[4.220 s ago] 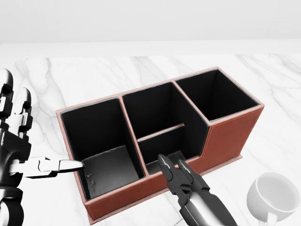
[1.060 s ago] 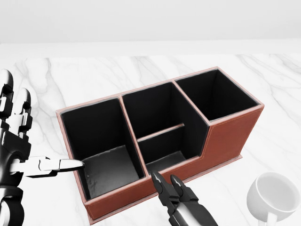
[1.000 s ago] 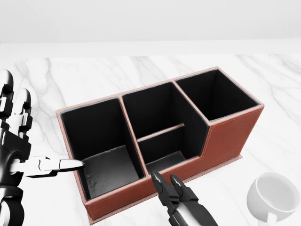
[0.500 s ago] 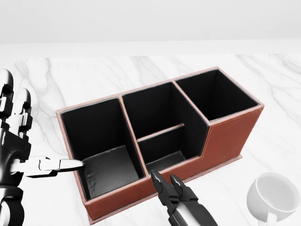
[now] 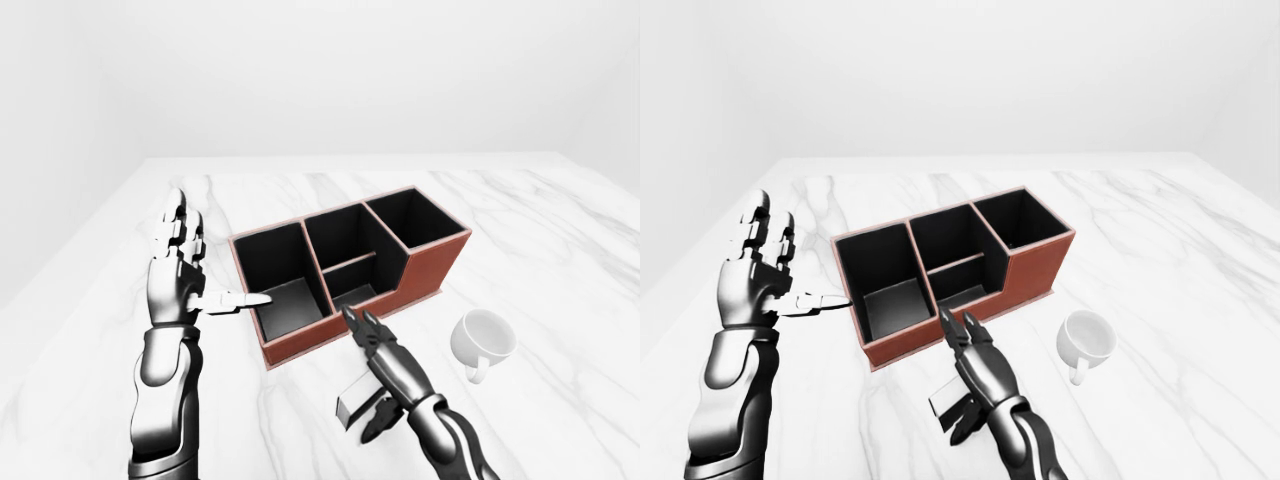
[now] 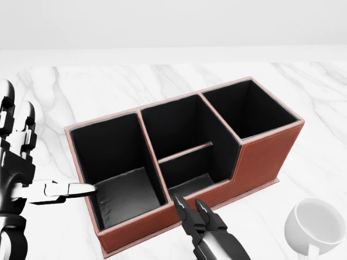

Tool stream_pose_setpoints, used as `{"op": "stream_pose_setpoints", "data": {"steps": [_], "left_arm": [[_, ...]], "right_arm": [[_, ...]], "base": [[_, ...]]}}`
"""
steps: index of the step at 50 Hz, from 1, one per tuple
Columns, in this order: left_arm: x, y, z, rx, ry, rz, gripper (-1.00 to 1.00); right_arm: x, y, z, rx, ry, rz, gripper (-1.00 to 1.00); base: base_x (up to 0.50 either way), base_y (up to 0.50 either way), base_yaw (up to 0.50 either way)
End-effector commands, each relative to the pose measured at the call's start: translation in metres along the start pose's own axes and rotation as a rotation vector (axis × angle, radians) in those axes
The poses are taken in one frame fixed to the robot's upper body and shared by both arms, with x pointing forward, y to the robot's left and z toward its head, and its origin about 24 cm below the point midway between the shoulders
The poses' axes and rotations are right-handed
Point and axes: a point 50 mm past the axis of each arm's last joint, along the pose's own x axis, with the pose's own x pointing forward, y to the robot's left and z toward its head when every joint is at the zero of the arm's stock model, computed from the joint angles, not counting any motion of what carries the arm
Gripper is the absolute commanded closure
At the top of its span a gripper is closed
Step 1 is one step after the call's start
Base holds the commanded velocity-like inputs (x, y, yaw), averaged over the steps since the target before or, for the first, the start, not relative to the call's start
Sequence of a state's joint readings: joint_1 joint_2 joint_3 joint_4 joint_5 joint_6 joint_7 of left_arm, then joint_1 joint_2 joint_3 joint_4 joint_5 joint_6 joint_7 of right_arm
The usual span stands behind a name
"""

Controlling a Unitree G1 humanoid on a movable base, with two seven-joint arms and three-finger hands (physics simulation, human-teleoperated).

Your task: Pick up the book and place it in the front compartment of the caddy.

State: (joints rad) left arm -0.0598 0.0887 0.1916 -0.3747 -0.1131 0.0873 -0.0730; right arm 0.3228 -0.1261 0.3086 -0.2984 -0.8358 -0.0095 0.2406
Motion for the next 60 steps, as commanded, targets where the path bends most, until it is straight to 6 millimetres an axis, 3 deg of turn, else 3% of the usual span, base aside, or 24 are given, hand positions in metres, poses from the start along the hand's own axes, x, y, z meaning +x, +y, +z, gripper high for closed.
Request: {"op": "stream_pose_setpoints", "data": {"steps": [1, 50, 51, 52, 54, 55, 60], "left_arm": [[0.000, 0.000, 0.001, 0.001, -0.005, 0.001, -1.00], [0.000, 0.000, -0.001, 0.003, 0.006, 0.002, -1.00], [0.000, 0.000, -0.001, 0.002, 0.005, 0.002, -1.00], [0.000, 0.000, -0.001, 0.003, 0.002, 0.002, -1.00], [0.000, 0.000, 0.000, 0.003, -0.001, 0.002, -1.00], [0.000, 0.000, 0.000, 0.003, -0.002, 0.002, -1.00], [0.001, 0.000, 0.001, 0.002, -0.005, 0.004, -1.00]], "right_arm": [[-0.001, 0.013, -0.010, -0.019, 0.049, 0.050, -1.00], [-0.001, 0.025, -0.017, -0.070, 0.080, 0.082, -1.00], [-0.001, 0.025, -0.018, -0.072, 0.080, 0.082, -0.84], [-0.001, 0.025, -0.018, -0.071, 0.082, 0.083, 0.00], [-0.001, 0.025, -0.018, -0.072, 0.082, 0.083, 0.83], [-0.001, 0.026, -0.018, -0.071, 0.082, 0.085, 1.00], [-0.001, 0.026, -0.018, -0.073, 0.081, 0.086, 1.00]], "base": [[0.00, 0.00, 0.00], [0.00, 0.00, 0.00], [0.00, 0.00, 0.00], [0.00, 0.00, 0.00], [0.00, 0.00, 0.00], [0.00, 0.00, 0.00], [0.00, 0.00, 0.00]]}}
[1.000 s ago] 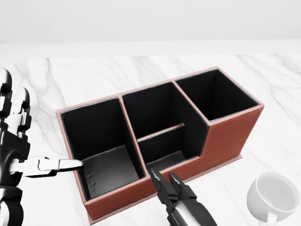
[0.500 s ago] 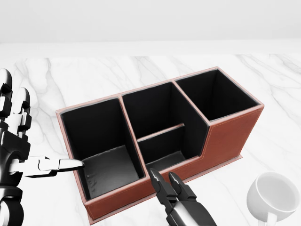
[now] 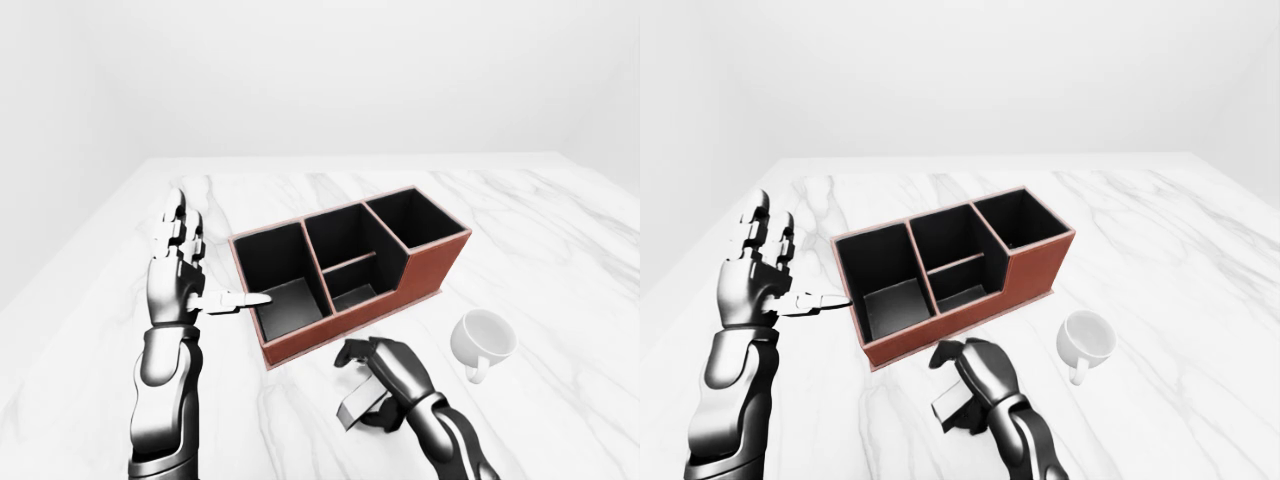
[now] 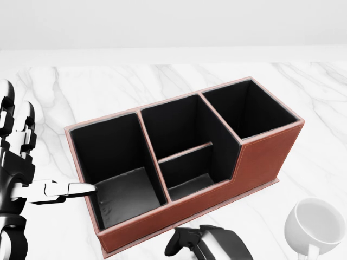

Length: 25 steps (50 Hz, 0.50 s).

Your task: Pick up the book and place it in the front compartment of the caddy.

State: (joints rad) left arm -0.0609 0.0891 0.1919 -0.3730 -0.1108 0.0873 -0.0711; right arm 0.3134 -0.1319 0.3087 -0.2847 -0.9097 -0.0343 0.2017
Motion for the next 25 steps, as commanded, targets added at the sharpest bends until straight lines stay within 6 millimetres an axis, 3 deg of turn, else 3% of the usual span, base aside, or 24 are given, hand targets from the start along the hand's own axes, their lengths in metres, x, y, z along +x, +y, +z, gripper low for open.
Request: {"op": "stream_pose_setpoints", "data": {"steps": [1, 16, 25], "left_arm": [[0.000, 0.000, 0.001, 0.000, -0.005, 0.001, -1.00], [0.001, 0.001, 0.000, 0.000, -0.002, 0.003, -1.00], [0.000, 0.001, -0.001, 0.000, 0.004, 0.005, -1.00]], "right_arm": [[-0.004, 0.028, -0.015, 0.011, 0.081, 0.119, 1.00], [-0.002, 0.025, -0.015, 0.014, 0.079, 0.111, 0.97], [-0.001, 0.008, -0.011, 0.006, 0.078, 0.085, 1.00]], "base": [[0.00, 0.00, 0.00], [0.00, 0.00, 0.00], [0.00, 0.00, 0.00]]}}
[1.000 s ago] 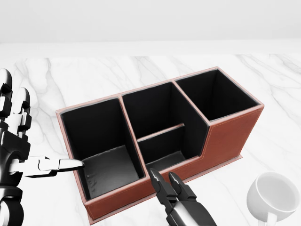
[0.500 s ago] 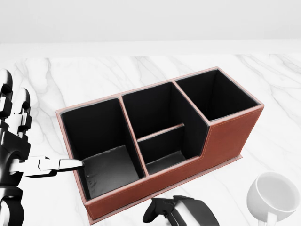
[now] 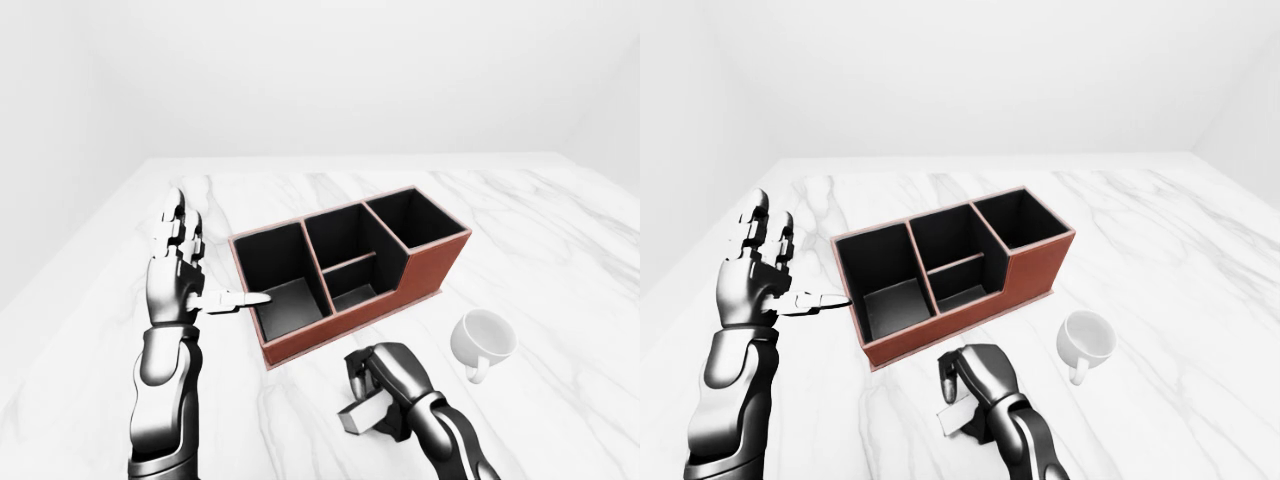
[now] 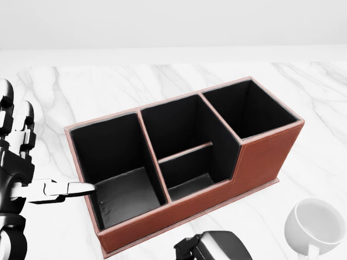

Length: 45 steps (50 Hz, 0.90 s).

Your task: Pick up the book and place it in the front compartment of the caddy.

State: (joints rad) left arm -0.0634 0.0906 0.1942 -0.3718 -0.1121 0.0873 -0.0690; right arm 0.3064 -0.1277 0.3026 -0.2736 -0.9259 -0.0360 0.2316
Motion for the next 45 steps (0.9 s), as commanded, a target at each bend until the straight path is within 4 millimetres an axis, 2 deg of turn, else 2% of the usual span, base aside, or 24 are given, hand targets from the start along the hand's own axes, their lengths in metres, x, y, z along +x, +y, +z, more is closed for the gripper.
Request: {"op": "stream_pose_setpoints", "data": {"steps": [1, 12, 27, 45], "left_arm": [[0.000, 0.000, -0.002, 0.000, 0.006, 0.002, -1.00], [0.001, 0.000, -0.001, -0.001, 0.002, 0.003, -1.00], [0.001, 0.001, -0.002, 0.000, 0.006, 0.005, -1.00], [0.001, 0.002, 0.000, 0.002, -0.001, 0.010, -1.00]], "right_arm": [[-0.002, 0.003, -0.008, 0.020, 0.068, 0.050, 1.00], [-0.003, -0.031, 0.005, -0.004, 0.055, -0.007, 1.00], [-0.006, -0.062, 0.017, -0.048, 0.024, -0.060, 1.00], [-0.009, -0.086, 0.029, -0.102, -0.004, -0.096, 1.00]], "base": [[0.00, 0.00, 0.00], [0.00, 0.00, 0.00], [0.00, 0.00, 0.00], [0.00, 0.00, 0.00]]}}
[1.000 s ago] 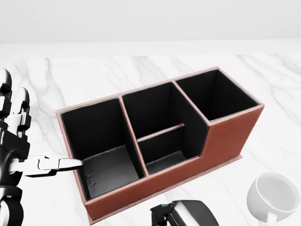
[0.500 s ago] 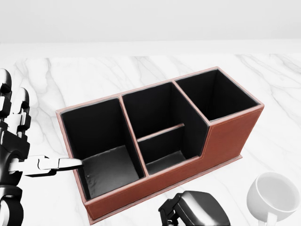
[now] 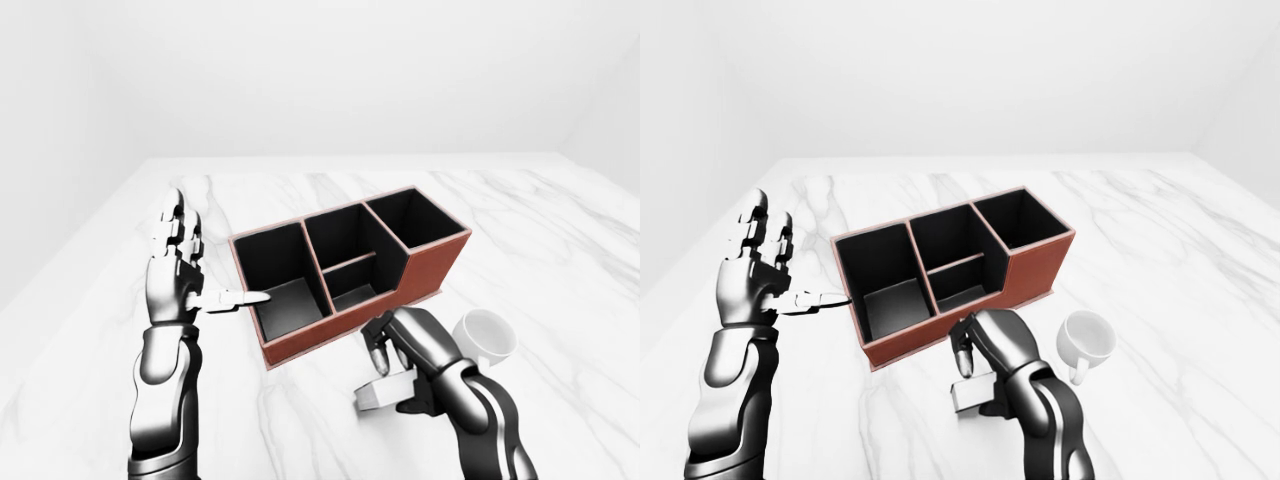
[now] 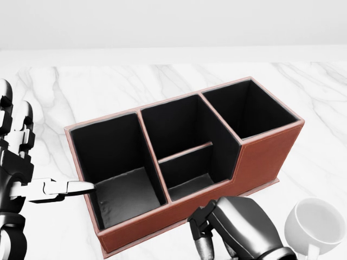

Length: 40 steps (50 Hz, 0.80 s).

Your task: Pick up the book and place it in the front compartment of the caddy.

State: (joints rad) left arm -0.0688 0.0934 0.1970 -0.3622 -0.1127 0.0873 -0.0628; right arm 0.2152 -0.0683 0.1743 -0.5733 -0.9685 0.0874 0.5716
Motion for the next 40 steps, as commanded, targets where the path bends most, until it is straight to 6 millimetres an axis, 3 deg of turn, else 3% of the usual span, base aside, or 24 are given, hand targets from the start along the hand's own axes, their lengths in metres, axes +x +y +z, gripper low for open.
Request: {"op": "stream_pose_setpoints", "data": {"steps": [1, 20, 40], "left_arm": [[0.000, 0.000, 0.001, 0.001, -0.006, 0.002, -1.00], [0.000, 0.000, 0.000, 0.001, -0.001, 0.003, -1.00], [0.000, 0.001, 0.001, -0.001, -0.004, 0.004, -1.00]], "right_arm": [[-0.002, -0.019, 0.008, -0.060, -0.009, -0.043, 1.00], [0.002, -0.042, 0.021, -0.131, -0.041, -0.105, 1.00], [0.016, -0.084, 0.046, -0.229, -0.119, -0.280, 1.00]], "base": [[0.00, 0.00, 0.00], [0.00, 0.00, 0.00], [0.00, 0.00, 0.00]]}}
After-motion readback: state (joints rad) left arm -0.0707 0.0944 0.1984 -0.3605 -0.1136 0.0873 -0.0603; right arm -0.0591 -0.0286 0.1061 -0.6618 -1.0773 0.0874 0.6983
